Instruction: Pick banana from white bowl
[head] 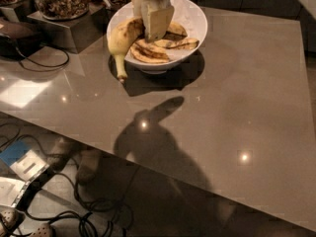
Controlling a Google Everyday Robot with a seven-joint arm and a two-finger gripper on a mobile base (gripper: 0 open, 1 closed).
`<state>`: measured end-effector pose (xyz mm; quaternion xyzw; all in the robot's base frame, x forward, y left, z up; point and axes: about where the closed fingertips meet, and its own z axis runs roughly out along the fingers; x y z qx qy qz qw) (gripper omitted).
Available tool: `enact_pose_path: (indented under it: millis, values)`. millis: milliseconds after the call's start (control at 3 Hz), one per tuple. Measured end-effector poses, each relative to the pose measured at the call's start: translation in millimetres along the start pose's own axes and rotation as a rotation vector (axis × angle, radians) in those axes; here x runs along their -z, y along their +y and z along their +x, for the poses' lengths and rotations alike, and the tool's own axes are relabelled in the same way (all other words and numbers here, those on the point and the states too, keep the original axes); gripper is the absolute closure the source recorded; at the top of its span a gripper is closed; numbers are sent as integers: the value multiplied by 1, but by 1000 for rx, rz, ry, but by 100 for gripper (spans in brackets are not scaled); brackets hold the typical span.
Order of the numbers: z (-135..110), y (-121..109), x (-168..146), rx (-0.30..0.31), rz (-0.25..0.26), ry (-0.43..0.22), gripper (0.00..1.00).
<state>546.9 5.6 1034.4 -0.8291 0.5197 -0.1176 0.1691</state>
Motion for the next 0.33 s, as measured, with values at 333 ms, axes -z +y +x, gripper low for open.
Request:
enact_pose_path:
  millis: [333]
  values:
    - [0, 0, 0, 0, 0, 0, 100]
